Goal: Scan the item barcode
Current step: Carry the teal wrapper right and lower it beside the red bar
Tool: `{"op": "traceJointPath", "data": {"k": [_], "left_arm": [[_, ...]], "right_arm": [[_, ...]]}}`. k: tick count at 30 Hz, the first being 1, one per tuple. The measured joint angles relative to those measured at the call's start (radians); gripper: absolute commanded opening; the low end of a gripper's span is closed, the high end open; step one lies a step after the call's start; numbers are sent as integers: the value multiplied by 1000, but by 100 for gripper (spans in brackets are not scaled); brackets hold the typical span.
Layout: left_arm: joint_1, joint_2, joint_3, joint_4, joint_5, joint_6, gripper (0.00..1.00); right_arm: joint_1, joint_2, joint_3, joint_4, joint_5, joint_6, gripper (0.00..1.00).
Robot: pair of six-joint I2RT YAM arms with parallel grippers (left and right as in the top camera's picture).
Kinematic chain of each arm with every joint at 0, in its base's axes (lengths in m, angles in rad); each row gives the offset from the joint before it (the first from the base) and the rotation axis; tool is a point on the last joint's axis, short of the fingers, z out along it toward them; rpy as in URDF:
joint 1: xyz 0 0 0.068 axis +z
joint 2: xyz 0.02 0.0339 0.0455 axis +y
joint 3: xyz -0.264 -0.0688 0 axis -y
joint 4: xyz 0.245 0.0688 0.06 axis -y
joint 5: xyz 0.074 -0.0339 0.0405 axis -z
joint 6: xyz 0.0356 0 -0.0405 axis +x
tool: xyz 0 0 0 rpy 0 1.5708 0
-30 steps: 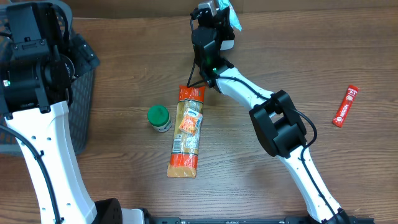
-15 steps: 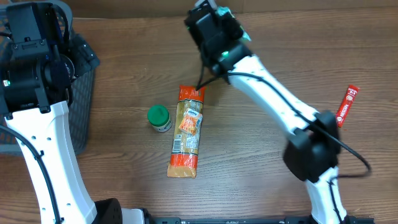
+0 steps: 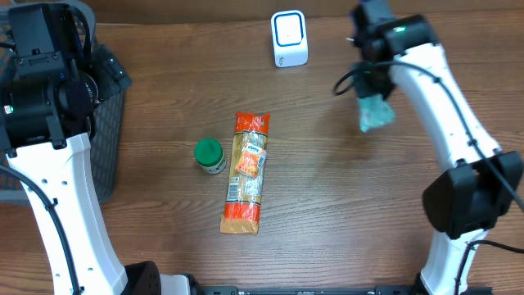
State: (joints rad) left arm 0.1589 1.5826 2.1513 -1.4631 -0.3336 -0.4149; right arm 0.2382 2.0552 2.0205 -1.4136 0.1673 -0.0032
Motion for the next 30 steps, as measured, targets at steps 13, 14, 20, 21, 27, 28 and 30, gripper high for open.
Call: {"op": "traceJointPath", "data": {"k": [13, 14, 20, 21, 27, 28, 30], "left_arm": [[0, 0, 0, 0, 0, 0, 100], [0, 0, 0, 0, 0, 0, 100], [0, 0, 0, 0, 0, 0, 100], [0, 0, 0, 0, 0, 0, 100], [0, 0, 0, 0, 0, 0, 100], [0, 0, 0, 0, 0, 0, 100], [0, 0, 0, 0, 0, 0, 100]], "right_arm": [[-258, 0, -267, -31, -101, 54, 4], [-267, 0, -286, -23, -102, 60, 4], [-284, 0, -346, -12, -112, 75, 4], [-284, 0, -349, -13, -112, 77, 4], [-284, 0, -386, -11, -112, 79, 4], [-284, 0, -395, -7, -112, 79, 4], [-284, 0, -413, 15, -111, 79, 5]]}}
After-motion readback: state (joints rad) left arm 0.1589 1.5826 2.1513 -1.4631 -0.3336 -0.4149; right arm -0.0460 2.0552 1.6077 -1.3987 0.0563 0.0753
